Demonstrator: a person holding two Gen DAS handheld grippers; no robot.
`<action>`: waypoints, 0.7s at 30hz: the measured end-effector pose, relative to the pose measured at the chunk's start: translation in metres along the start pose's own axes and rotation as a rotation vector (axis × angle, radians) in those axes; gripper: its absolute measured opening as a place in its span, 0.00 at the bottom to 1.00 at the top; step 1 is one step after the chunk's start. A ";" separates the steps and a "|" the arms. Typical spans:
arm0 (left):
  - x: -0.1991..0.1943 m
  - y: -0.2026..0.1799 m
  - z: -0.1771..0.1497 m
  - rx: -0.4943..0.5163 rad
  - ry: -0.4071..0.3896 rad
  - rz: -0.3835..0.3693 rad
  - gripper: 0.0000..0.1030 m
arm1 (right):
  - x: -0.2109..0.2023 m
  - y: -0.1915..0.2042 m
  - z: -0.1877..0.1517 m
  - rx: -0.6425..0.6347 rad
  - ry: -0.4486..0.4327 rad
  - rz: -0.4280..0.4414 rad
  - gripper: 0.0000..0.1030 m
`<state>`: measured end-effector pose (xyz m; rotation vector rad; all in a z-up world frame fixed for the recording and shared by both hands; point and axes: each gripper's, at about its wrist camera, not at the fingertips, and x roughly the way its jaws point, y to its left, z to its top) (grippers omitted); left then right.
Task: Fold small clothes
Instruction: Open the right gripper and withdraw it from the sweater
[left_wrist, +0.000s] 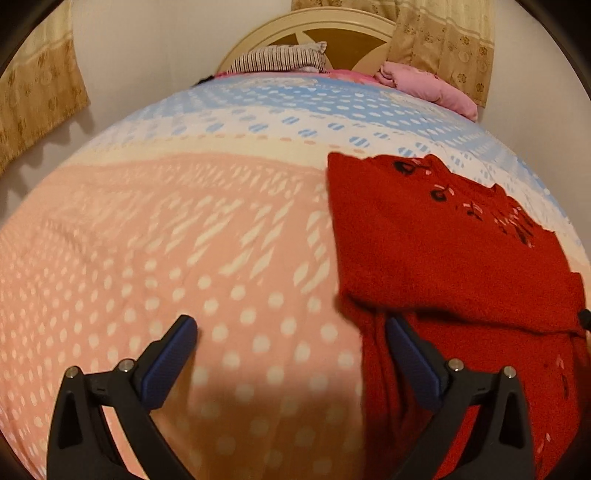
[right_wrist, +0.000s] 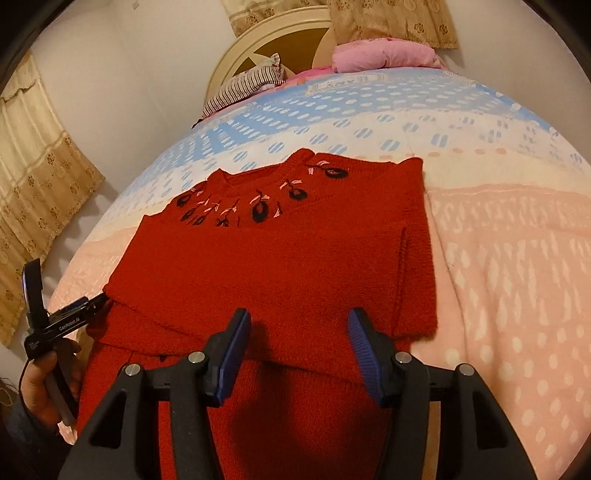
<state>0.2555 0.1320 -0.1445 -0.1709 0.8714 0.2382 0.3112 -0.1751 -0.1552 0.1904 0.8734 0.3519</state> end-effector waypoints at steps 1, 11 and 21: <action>-0.005 0.001 -0.005 -0.005 -0.001 -0.013 1.00 | -0.002 0.002 -0.002 -0.002 -0.005 -0.001 0.55; -0.059 -0.015 -0.036 0.084 -0.086 -0.057 1.00 | -0.030 0.015 -0.025 -0.047 -0.036 -0.036 0.60; -0.089 -0.027 -0.057 0.156 -0.098 -0.113 1.00 | -0.043 0.030 -0.056 -0.092 0.004 -0.038 0.61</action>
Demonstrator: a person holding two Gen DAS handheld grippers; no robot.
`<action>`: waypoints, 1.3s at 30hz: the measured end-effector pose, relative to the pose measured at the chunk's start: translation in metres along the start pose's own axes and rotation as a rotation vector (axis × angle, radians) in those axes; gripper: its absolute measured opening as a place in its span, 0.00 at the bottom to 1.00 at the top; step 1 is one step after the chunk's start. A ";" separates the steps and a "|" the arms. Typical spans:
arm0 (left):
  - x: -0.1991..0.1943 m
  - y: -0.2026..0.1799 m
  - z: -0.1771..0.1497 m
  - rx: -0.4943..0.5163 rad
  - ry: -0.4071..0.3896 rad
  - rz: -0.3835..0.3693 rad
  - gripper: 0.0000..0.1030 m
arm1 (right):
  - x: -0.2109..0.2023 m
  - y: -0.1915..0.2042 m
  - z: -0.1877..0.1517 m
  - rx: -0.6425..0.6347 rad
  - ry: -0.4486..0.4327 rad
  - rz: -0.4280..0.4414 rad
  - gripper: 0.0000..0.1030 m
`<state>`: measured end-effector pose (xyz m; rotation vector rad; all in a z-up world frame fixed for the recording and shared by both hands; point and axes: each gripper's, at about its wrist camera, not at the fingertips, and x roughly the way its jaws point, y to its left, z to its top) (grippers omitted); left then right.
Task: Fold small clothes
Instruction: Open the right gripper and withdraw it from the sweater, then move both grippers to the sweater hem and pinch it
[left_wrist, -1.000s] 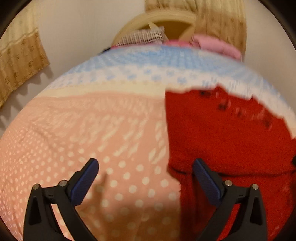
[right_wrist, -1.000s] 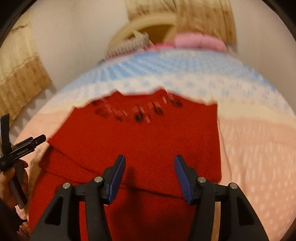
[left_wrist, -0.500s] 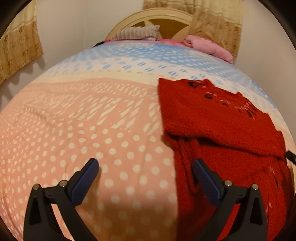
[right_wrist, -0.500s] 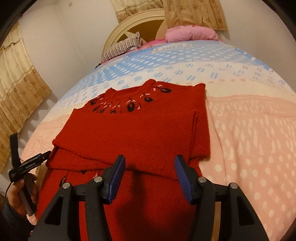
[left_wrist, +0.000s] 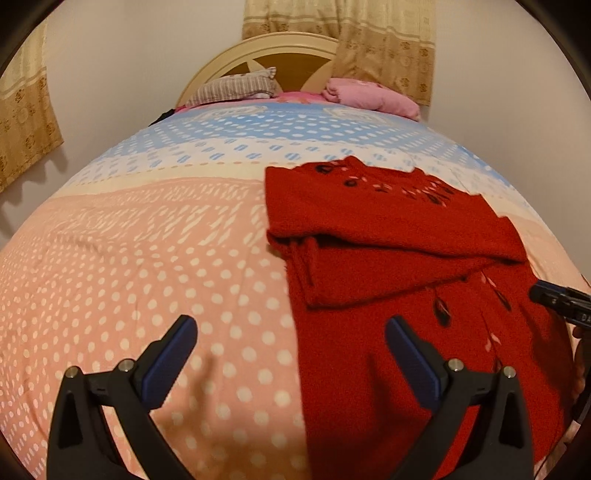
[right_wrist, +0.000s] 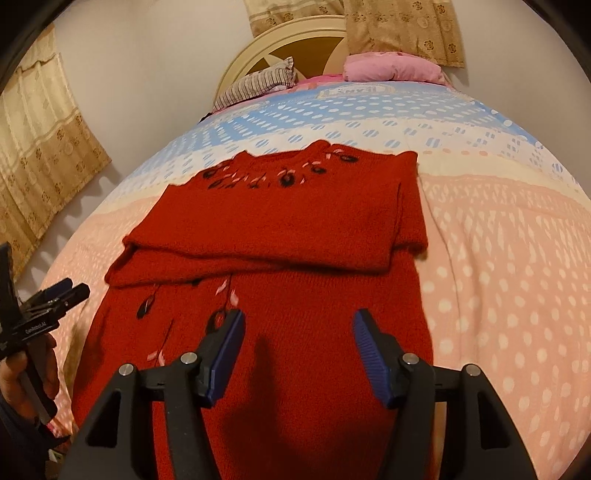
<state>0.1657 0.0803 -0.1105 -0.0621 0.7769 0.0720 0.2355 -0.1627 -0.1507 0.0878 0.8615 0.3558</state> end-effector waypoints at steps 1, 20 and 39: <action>-0.003 -0.002 -0.003 0.008 0.002 -0.003 1.00 | -0.001 0.002 -0.004 -0.007 0.005 -0.001 0.61; -0.060 -0.007 -0.069 0.068 0.080 -0.137 0.89 | -0.033 0.014 -0.053 -0.065 0.021 -0.015 0.65; -0.052 0.004 -0.130 -0.124 0.342 -0.421 0.57 | -0.046 0.014 -0.072 -0.079 -0.007 -0.023 0.67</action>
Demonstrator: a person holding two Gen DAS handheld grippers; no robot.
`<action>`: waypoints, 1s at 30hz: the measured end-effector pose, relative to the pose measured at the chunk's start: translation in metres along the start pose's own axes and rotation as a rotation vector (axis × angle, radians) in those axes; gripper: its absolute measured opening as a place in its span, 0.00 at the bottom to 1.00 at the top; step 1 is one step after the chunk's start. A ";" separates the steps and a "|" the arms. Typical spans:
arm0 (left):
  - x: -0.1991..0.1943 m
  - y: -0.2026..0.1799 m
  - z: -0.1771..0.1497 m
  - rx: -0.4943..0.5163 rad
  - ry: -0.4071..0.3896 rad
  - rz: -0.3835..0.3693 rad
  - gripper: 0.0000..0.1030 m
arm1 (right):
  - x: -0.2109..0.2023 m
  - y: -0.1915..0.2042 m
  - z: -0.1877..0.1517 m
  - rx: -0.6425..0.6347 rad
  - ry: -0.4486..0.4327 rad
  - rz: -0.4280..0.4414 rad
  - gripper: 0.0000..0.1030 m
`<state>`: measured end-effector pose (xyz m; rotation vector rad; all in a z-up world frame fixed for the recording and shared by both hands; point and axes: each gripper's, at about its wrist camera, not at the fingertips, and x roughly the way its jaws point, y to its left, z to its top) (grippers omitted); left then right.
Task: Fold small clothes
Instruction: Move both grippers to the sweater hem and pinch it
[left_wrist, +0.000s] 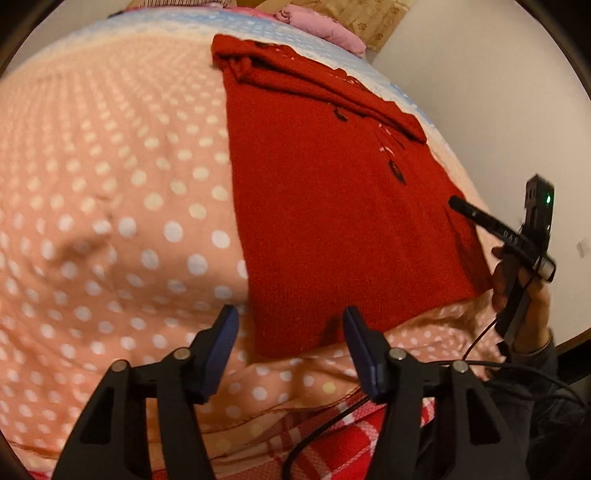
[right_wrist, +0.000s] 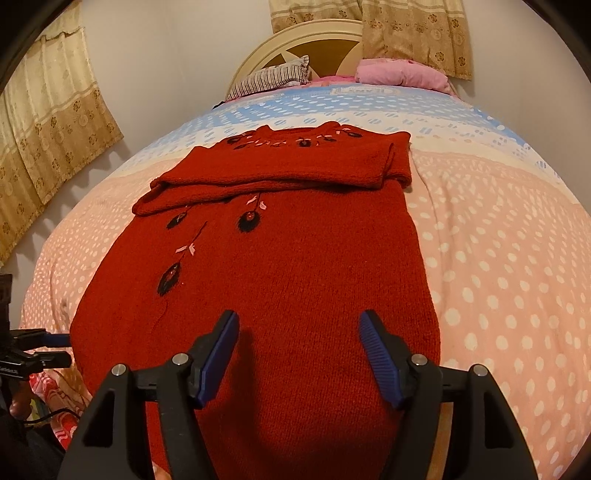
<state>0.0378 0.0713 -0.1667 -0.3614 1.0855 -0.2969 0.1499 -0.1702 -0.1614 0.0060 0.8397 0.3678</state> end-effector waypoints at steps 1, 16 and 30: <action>0.005 0.003 0.000 -0.014 0.011 -0.008 0.56 | 0.000 0.000 -0.001 0.001 -0.001 0.001 0.67; -0.032 -0.021 0.002 0.076 -0.083 -0.105 0.10 | -0.020 -0.013 -0.008 0.033 -0.015 0.004 0.67; -0.037 0.000 0.012 0.046 -0.111 -0.155 0.10 | -0.073 -0.067 -0.058 0.202 0.048 0.038 0.66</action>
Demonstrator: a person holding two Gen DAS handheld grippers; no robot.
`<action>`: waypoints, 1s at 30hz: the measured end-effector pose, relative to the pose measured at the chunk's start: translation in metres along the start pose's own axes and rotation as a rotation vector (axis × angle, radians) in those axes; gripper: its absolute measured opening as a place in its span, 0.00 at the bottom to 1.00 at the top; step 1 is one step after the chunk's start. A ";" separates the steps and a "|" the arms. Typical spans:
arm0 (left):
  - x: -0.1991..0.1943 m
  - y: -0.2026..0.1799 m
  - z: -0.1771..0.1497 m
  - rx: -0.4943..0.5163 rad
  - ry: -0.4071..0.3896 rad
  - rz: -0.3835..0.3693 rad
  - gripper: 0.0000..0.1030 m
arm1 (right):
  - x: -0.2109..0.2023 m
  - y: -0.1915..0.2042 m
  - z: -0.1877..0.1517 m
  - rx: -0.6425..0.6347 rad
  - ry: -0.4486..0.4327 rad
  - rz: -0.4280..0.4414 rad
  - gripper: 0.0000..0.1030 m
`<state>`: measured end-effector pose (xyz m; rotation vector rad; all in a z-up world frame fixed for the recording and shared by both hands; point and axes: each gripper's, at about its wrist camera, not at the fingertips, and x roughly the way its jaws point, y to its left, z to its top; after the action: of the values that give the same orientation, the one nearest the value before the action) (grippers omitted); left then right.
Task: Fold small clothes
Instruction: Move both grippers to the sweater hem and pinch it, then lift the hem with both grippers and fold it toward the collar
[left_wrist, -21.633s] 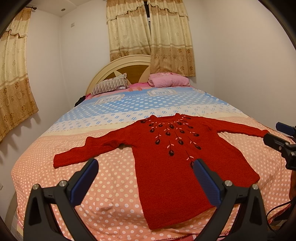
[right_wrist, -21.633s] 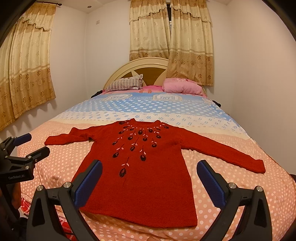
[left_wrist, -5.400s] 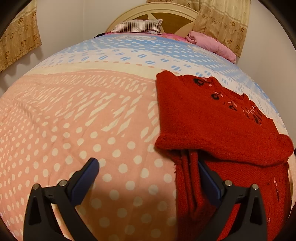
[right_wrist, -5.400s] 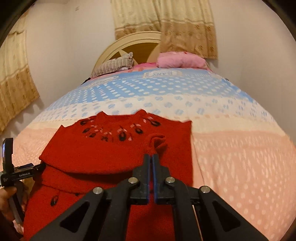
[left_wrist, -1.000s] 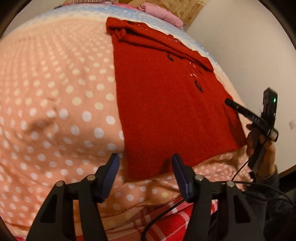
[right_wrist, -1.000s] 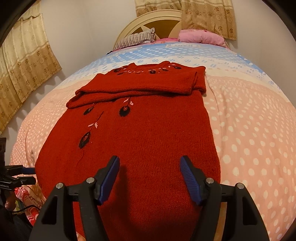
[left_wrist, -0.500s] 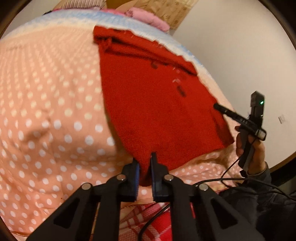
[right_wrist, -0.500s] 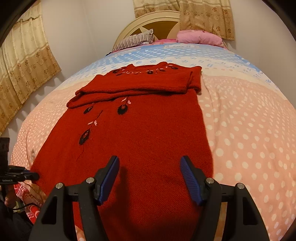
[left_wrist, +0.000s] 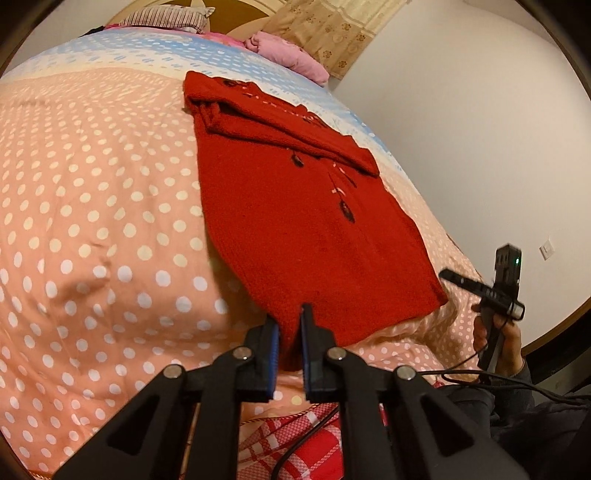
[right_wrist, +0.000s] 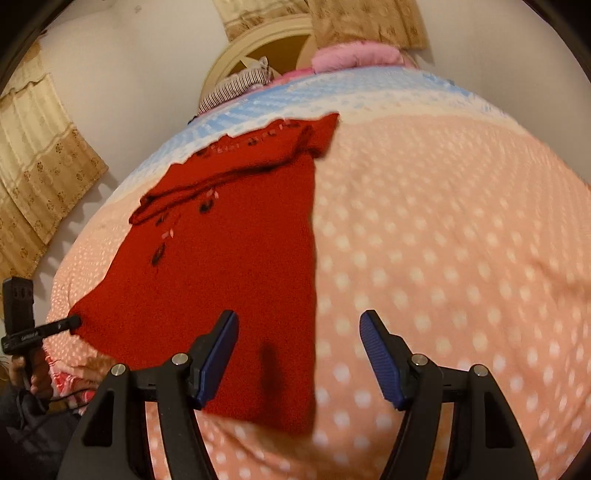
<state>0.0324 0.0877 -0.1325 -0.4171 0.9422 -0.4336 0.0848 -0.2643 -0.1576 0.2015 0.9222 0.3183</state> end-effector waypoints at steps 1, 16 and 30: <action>-0.001 0.000 0.001 -0.001 -0.003 0.002 0.10 | -0.001 0.000 -0.006 0.003 0.012 0.006 0.64; -0.024 -0.004 0.006 0.021 -0.066 -0.045 0.09 | -0.024 0.001 -0.031 0.036 0.024 0.197 0.07; -0.010 -0.005 0.009 0.063 -0.040 -0.022 0.09 | -0.016 -0.024 -0.031 0.171 -0.005 0.304 0.07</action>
<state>0.0343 0.0904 -0.1186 -0.3782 0.8837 -0.4723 0.0552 -0.2915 -0.1712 0.5022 0.9142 0.5195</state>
